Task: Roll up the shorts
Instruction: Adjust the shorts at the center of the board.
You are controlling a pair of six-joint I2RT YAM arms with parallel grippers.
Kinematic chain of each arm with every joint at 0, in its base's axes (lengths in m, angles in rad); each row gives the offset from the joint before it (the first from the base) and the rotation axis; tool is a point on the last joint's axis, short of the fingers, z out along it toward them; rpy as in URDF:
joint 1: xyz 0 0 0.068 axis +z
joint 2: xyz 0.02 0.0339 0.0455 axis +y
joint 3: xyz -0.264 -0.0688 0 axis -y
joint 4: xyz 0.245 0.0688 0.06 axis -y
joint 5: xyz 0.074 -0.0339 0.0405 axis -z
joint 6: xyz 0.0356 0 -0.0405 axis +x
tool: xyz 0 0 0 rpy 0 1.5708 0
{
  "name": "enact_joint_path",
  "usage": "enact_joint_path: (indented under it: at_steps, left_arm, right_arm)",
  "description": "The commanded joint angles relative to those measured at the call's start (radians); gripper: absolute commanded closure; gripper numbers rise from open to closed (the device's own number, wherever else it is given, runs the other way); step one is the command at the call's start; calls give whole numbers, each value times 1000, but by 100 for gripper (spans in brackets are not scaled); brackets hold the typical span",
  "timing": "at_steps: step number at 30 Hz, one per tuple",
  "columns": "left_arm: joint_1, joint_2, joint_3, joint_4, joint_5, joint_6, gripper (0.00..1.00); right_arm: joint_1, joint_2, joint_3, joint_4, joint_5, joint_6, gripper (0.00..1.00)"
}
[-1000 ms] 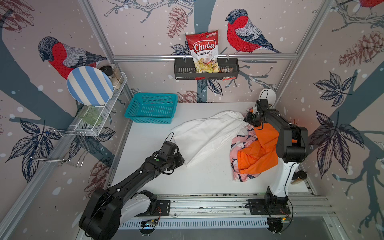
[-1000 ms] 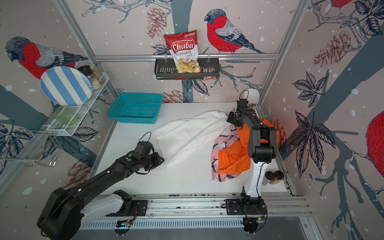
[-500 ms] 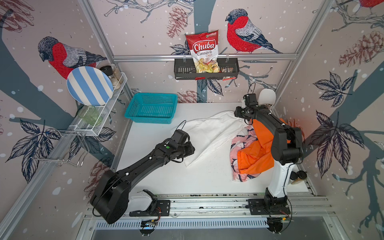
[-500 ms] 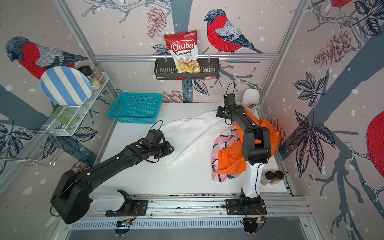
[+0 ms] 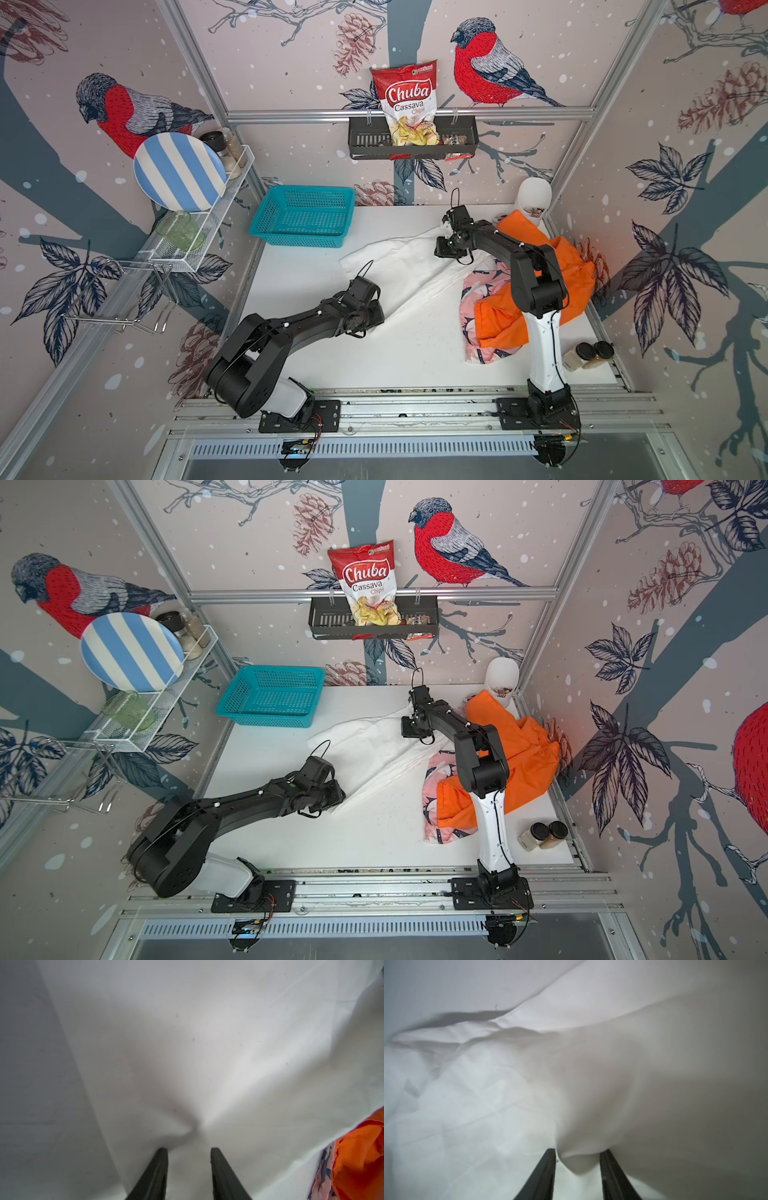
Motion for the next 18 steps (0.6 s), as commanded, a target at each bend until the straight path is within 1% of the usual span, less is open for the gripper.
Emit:
enact_joint_path:
  at_steps: [1, 4, 6, 8, 10, 12, 14, 16, 18]
  left_arm:
    - [73, -83, -99, -36, -18, 6, 60]
    - [174, -190, -176, -54, -8, 14, 57]
    - [224, -237, -194, -65, -8, 28, 56]
    - [267, -258, -191, -83, -8, 46, 54]
    - [313, -263, -176, -102, -5, 69, 54]
    - [355, -266, -155, -121, 2, 97, 53]
    - [393, -280, -119, -162, 0, 123, 53]
    - [406, -313, -60, -235, -37, 146, 52]
    - [406, -360, -5, -302, -69, 149, 52]
  right_arm:
    - [70, -7, -28, -3, -37, 31, 60]
    - [148, -33, -103, 37, -62, 85, 60]
    - [196, -55, -149, 64, -91, 126, 61]
    - [245, -83, -178, 83, -130, 155, 60]
    - [280, -120, -176, 82, -135, 174, 56]
    - [280, -164, -161, 73, -114, 176, 53]
    - [253, -197, -128, 45, -75, 165, 51]
    - [208, -222, -106, 11, -42, 140, 51]
    - [153, -239, -99, -8, -39, 115, 50]
